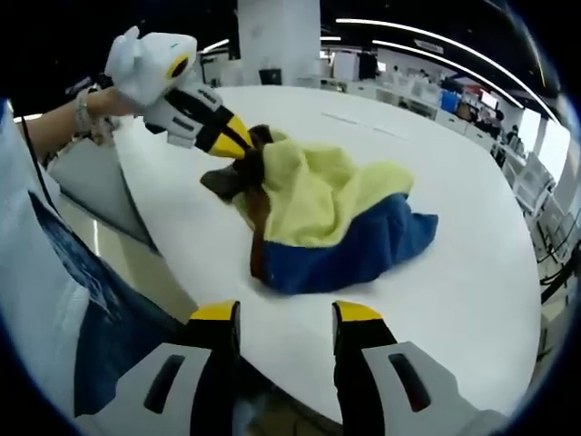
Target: Fold the garment on the visible template until the final outline fits inside the template.
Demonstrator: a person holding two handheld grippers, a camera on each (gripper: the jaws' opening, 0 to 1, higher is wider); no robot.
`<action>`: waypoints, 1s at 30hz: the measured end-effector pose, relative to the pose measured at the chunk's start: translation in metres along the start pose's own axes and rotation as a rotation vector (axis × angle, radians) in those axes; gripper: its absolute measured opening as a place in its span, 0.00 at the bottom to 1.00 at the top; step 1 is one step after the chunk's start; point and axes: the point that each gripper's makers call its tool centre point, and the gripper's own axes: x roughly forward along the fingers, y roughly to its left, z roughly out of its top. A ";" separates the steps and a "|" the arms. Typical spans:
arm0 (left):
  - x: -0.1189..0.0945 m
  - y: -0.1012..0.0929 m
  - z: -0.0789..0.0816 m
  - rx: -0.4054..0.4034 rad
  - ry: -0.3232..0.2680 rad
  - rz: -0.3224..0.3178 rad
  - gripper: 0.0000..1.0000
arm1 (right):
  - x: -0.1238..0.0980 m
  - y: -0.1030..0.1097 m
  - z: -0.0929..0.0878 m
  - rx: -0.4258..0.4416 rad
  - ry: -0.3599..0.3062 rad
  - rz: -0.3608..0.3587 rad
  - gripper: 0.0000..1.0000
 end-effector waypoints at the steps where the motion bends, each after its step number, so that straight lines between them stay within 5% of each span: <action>1: -0.002 0.004 0.004 -0.015 -0.009 0.016 0.01 | 0.001 0.001 0.000 -0.013 0.006 0.003 0.39; 8: -0.009 0.017 0.018 -0.044 -0.036 0.054 0.01 | 0.009 0.008 0.007 -0.047 -0.027 0.014 0.38; 13: -0.009 0.017 0.021 -0.047 -0.040 0.048 0.01 | 0.017 0.010 0.017 -0.181 -0.090 0.000 0.34; 30: -0.011 0.016 0.020 -0.042 -0.032 0.050 0.01 | 0.051 0.015 0.015 -0.335 -0.078 0.022 0.28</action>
